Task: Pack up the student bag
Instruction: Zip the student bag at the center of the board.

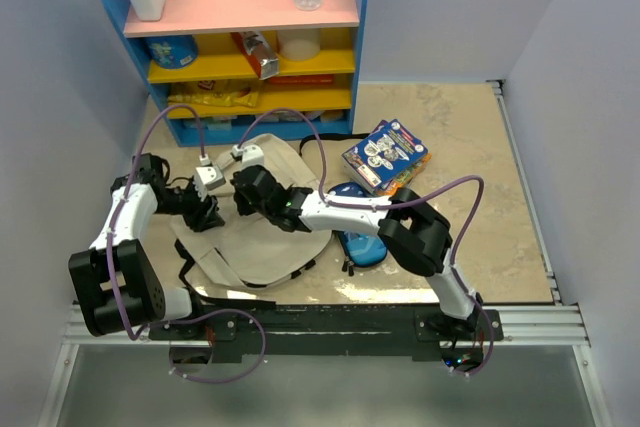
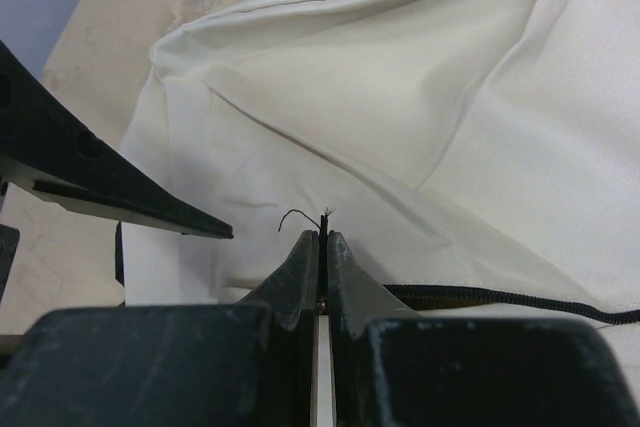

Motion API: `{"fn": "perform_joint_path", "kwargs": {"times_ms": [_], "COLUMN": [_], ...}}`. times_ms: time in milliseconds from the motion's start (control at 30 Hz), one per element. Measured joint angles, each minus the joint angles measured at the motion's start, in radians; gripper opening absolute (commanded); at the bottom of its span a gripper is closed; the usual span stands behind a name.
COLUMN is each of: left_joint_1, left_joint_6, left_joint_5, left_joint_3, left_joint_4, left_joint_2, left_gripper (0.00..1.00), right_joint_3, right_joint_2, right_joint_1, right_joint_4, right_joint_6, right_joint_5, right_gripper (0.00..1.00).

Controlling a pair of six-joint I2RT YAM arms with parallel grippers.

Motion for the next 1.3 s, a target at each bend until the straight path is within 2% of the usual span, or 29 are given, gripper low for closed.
{"fn": "perform_joint_path", "kwargs": {"times_ms": [133, 267, 367, 400, 500, 600, 867, 1300], "left_joint_1": [-0.014, -0.061, -0.084, -0.089, -0.098, -0.101, -0.122, -0.132], "left_joint_6": [0.024, 0.003, -0.026, -0.034, -0.053, -0.061, -0.039, 0.101], "left_joint_5": [0.015, 0.021, 0.018, 0.014, 0.01, 0.007, -0.012, -0.072], "left_joint_3": [-0.005, -0.011, -0.013, -0.013, -0.013, -0.013, 0.013, 0.139], "left_joint_4": [-0.002, 0.037, 0.073, 0.084, 0.103, 0.102, 0.061, -0.162], "left_joint_2": [0.006, 0.05, 0.063, 0.064, 0.068, 0.071, 0.068, -0.07], "left_gripper": [0.57, 0.48, 0.27, 0.17, 0.06, 0.0, 0.0, 0.0], "right_joint_3": [0.0, 0.0, 0.0, 0.0, 0.0, 0.0, -0.006, -0.034], "right_joint_2": [-0.005, -0.005, -0.005, -0.005, -0.005, -0.005, -0.005, -0.018], "right_joint_1": [-0.003, -0.008, -0.018, -0.021, -0.027, -0.03, -0.049, -0.14], "right_joint_4": [0.006, -0.002, -0.015, -0.017, -0.021, -0.025, -0.015, 0.008], "right_joint_6": [0.012, 0.029, 0.034, 0.035, 0.037, 0.038, 0.038, 0.023], "right_joint_5": [-0.002, -0.001, -0.002, -0.001, -0.002, -0.003, -0.031, -0.035], "right_gripper": [0.0, 0.0, 0.0, 0.0, 0.0, 0.0, 0.0, 0.0]}}
